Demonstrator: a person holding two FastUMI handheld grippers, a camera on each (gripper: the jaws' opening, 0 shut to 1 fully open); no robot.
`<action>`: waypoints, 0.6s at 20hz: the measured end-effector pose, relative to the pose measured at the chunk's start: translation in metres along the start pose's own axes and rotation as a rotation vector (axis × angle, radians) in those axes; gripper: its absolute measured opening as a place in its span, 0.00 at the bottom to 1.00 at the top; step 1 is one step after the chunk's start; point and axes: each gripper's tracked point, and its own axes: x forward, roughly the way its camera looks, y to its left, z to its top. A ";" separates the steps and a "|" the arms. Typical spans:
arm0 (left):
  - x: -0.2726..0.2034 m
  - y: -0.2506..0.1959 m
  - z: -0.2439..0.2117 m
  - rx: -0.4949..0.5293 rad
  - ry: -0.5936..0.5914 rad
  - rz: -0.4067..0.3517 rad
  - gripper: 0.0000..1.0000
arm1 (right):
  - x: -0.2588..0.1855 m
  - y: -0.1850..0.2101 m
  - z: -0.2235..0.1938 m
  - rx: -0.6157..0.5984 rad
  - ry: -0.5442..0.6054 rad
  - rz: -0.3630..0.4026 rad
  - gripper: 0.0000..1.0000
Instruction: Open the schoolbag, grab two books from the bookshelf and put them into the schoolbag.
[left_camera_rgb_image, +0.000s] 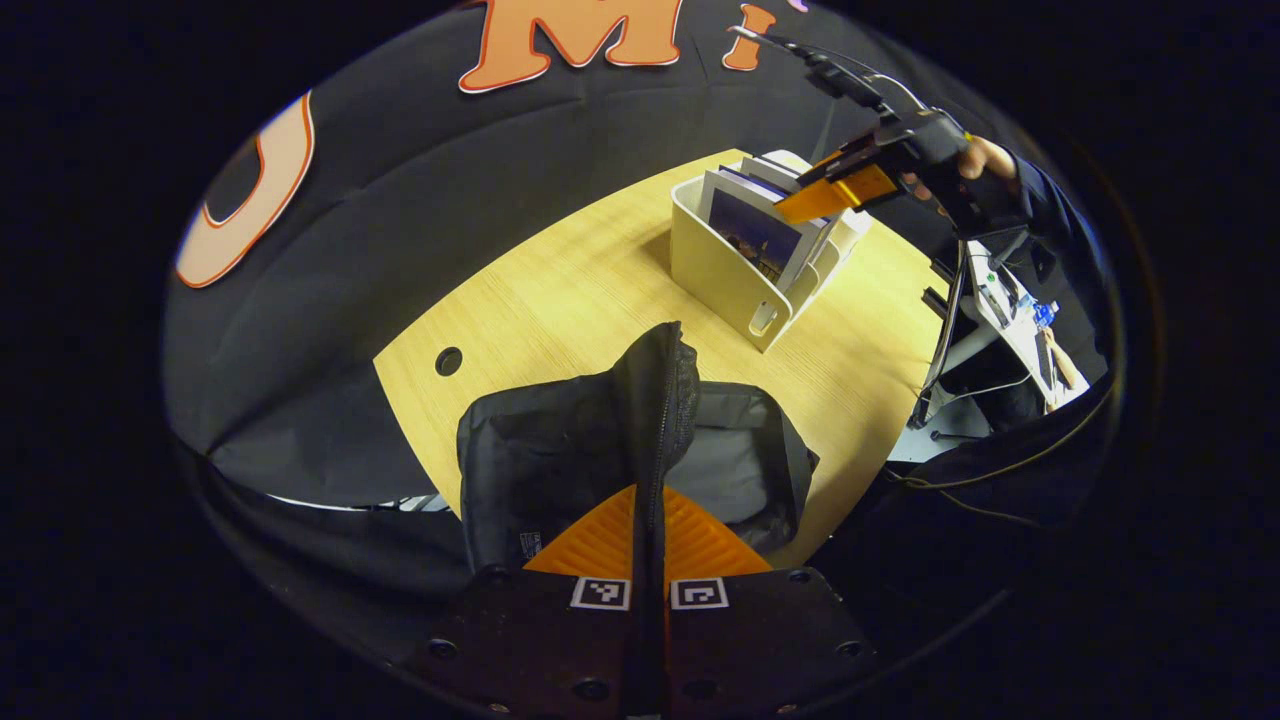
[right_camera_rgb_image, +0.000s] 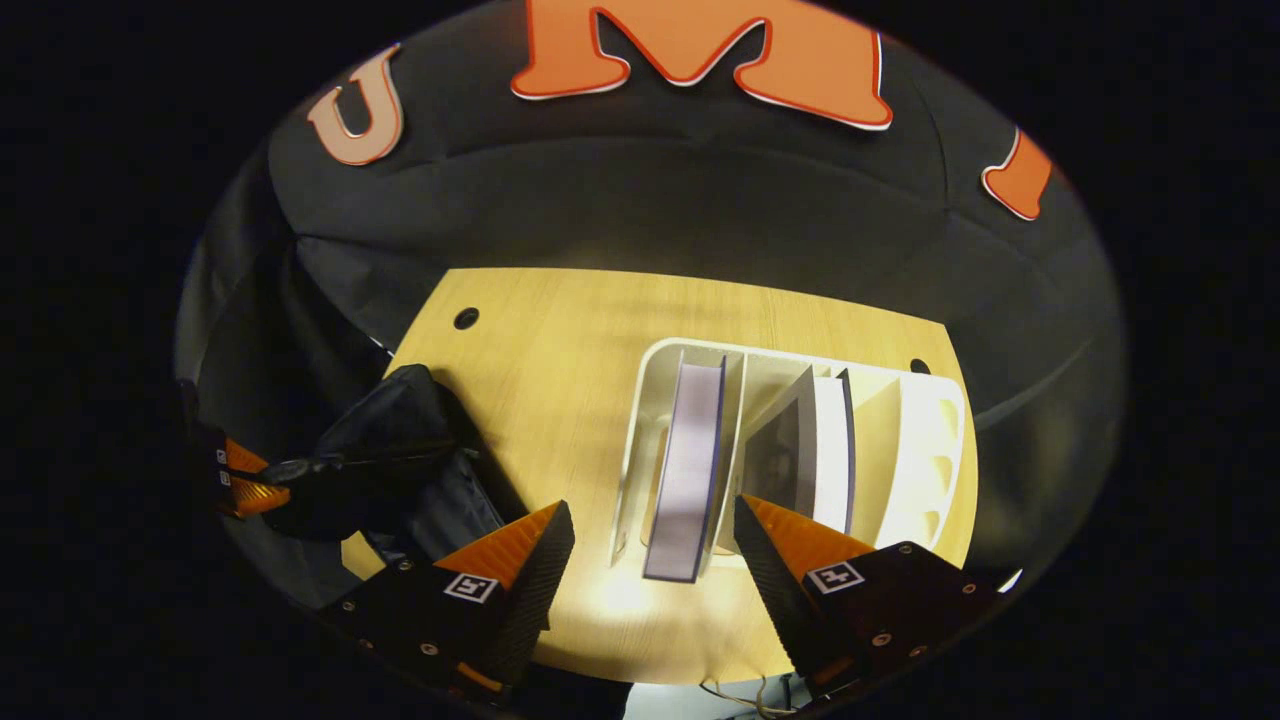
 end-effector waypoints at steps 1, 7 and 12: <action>0.001 0.000 0.000 -0.008 0.004 0.000 0.01 | 0.008 -0.002 0.001 0.000 0.029 -0.002 0.95; 0.008 0.001 0.001 -0.043 0.018 0.011 0.01 | 0.046 -0.006 0.001 0.129 0.201 0.036 0.89; 0.014 -0.003 0.002 -0.073 0.021 0.023 0.01 | 0.064 -0.013 -0.012 0.095 0.287 -0.007 0.71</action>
